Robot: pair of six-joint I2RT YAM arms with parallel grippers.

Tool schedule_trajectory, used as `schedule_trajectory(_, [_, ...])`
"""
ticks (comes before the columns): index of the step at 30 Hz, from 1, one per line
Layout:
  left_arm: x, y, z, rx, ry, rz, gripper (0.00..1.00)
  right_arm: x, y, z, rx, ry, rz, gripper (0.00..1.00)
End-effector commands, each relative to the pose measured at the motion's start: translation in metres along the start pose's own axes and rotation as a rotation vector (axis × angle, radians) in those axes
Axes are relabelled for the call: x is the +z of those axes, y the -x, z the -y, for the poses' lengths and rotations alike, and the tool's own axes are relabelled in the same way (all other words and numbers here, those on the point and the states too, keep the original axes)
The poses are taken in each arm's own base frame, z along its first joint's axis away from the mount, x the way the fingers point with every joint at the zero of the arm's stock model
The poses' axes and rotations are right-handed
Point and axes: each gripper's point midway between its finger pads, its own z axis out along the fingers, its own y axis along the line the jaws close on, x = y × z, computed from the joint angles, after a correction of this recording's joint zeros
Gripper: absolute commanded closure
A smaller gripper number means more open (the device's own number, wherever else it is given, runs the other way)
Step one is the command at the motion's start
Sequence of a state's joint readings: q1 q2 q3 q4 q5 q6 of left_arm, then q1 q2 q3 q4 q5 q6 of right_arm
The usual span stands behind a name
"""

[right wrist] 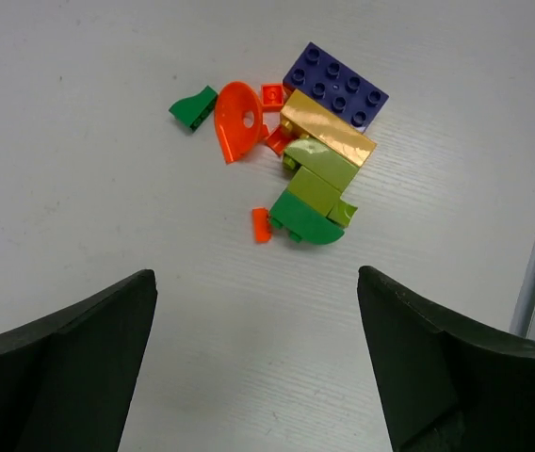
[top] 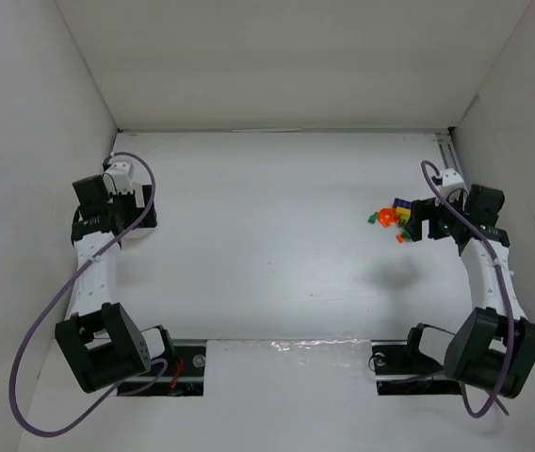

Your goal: Sort the legos into containers by color

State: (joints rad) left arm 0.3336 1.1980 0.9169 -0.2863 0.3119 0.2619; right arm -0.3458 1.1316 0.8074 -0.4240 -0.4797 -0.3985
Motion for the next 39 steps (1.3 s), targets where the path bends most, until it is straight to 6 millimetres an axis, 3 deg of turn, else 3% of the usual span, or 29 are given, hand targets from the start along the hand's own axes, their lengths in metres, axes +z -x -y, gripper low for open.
schedule_trajectory(1, [-0.006,0.013,0.001,0.038,-0.01,0.034,0.0,0.002,0.027,-0.001,-0.078,0.066,0.037,0.09])
schedule_trajectory(4, [-0.006,0.014,0.004,0.047,-0.031,0.039,0.0,0.013,0.035,-0.017,-0.129,0.16,0.023,0.17])
schedule_trajectory(6, [-0.006,0.018,0.005,0.044,-0.044,0.029,0.0,0.025,0.043,-0.035,-0.194,0.222,0.011,0.27])
schedule_trajectory(7, [-0.007,0.022,0.007,0.047,-0.054,0.04,0.0,0.028,0.057,-0.04,-0.233,0.24,0.022,0.32])
schedule_trajectory(8, [-0.005,0.019,0.006,0.05,-0.059,0.021,0.0,0.041,0.053,-0.041,-0.26,0.262,-0.013,0.42])
schedule_trajectory(10, [-0.004,0.024,0.007,0.049,-0.07,0.022,0.0,0.054,0.056,-0.054,-0.286,0.304,-0.044,0.51])
schedule_trajectory(13, [-0.004,0.031,0.007,0.062,-0.076,0.034,0.0,0.081,0.06,-0.057,-0.327,0.325,-0.114,0.63])
schedule_trajectory(14, [-0.004,0.031,0.007,0.062,-0.076,0.034,0.0,0.087,0.071,-0.051,-0.335,0.308,-0.106,0.66])
schedule_trajectory(16, [-0.004,0.031,0.007,0.059,-0.078,0.025,0.0,0.107,0.055,-0.049,-0.327,0.319,-0.181,0.73])
schedule_trajectory(17, [-0.005,0.036,0.006,0.071,-0.076,0.036,0.0,0.113,0.061,-0.042,-0.334,0.294,-0.184,0.74])
schedule_trajectory(18, [-0.007,0.037,0.006,0.071,-0.076,0.034,0.0,0.122,0.051,-0.039,-0.322,0.295,-0.223,0.74])
schedule_trajectory(25, [-0.003,0.035,0.007,0.065,-0.089,0.018,0.0,0.142,0.04,-0.022,-0.332,0.229,-0.304,0.74])
schedule_trajectory(39, [0.004,0.039,0.008,0.052,-0.11,0.012,0.0,0.147,0.021,-0.013,-0.326,0.218,-0.409,0.68])
